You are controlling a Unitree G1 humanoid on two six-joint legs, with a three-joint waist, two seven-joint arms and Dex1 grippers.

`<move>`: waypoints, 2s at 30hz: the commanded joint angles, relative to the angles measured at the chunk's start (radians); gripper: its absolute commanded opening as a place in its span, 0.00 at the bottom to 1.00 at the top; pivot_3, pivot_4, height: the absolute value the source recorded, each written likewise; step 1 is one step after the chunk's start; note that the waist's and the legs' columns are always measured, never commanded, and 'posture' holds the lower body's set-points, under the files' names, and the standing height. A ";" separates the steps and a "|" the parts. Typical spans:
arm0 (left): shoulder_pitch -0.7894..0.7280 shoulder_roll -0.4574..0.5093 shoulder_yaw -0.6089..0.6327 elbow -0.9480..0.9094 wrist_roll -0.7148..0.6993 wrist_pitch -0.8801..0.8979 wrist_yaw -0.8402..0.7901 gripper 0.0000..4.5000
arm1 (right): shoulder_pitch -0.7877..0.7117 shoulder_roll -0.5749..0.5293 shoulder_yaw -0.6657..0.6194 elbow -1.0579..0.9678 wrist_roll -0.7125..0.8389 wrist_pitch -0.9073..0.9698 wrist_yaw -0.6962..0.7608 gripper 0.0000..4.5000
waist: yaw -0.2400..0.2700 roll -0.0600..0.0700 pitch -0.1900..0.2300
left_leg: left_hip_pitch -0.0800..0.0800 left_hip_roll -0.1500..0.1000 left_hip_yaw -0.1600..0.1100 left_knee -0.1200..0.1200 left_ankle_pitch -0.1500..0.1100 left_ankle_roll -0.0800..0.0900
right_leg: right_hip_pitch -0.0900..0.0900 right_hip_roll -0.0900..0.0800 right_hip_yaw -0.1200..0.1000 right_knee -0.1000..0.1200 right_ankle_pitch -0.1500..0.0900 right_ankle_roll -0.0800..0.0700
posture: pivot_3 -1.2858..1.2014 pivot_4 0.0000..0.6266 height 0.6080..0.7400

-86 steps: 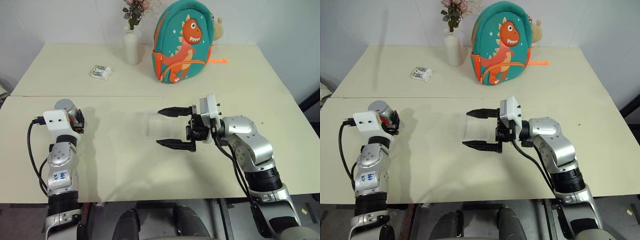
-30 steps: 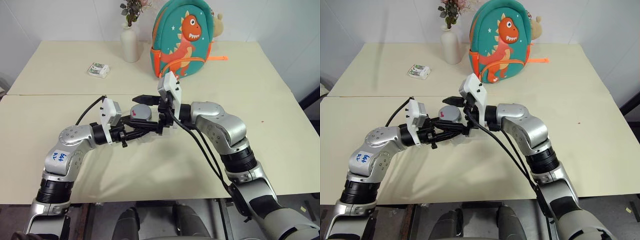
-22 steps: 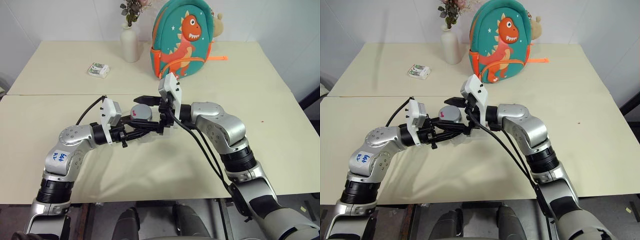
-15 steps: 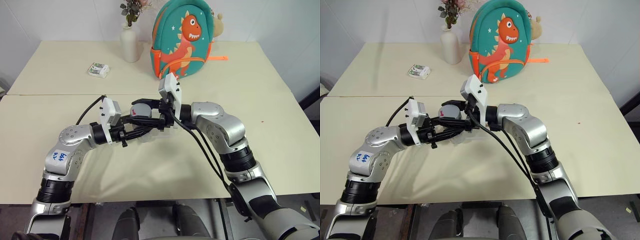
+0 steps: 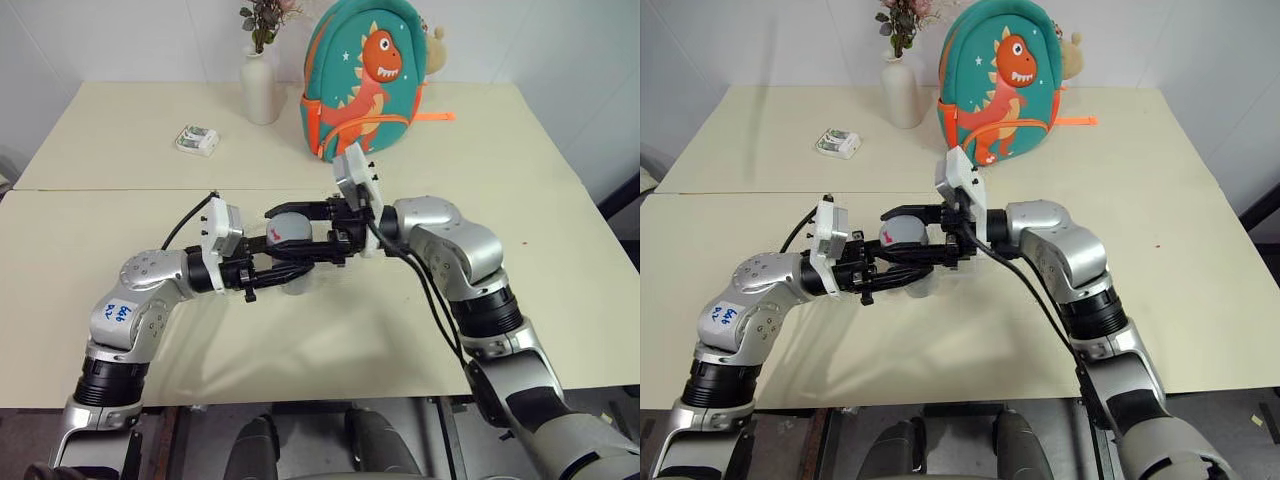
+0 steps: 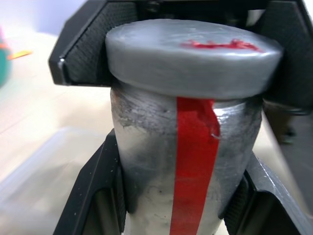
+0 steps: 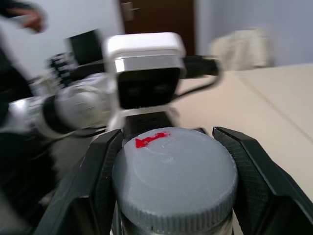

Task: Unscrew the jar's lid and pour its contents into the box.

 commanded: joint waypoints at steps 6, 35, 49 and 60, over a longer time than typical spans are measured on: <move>-0.036 0.018 -0.026 -0.011 -0.029 -0.004 -0.132 0.44 | -0.144 -0.028 0.002 0.148 0.006 -0.078 0.248 0.59 | -0.001 0.000 0.000 | 0.000 0.003 -0.001 0.003 0.000 0.000 | 0.000 0.004 0.001 0.003 0.000 0.000 | 0.52 0.24 1.00; -0.014 0.042 0.058 -0.036 -0.017 0.031 0.004 0.44 | -0.073 0.016 -0.027 0.035 -0.031 -0.073 0.053 1.00 | -0.001 0.000 0.000 | 0.000 0.003 -0.001 0.007 0.000 0.000 | 0.000 0.004 0.002 0.007 0.000 0.000 | 0.52 0.24 1.00; 0.019 0.036 0.045 -0.070 -0.033 0.035 0.027 0.44 | -0.129 0.067 -0.048 0.136 -0.093 -0.089 -0.060 1.00 | -0.001 0.000 0.000 | 0.000 0.003 -0.001 0.007 0.000 0.000 | 0.000 0.004 0.002 0.007 0.000 -0.001 | 0.52 0.24 1.00; 0.035 0.046 0.062 -0.071 -0.041 0.026 0.021 0.44 | -0.146 -0.018 -0.103 0.276 -0.110 -0.143 -0.033 1.00 | -0.001 0.000 0.000 | 0.000 0.003 -0.001 0.007 0.000 0.000 | 0.000 0.004 0.002 0.006 0.000 -0.001 | 0.52 0.24 1.00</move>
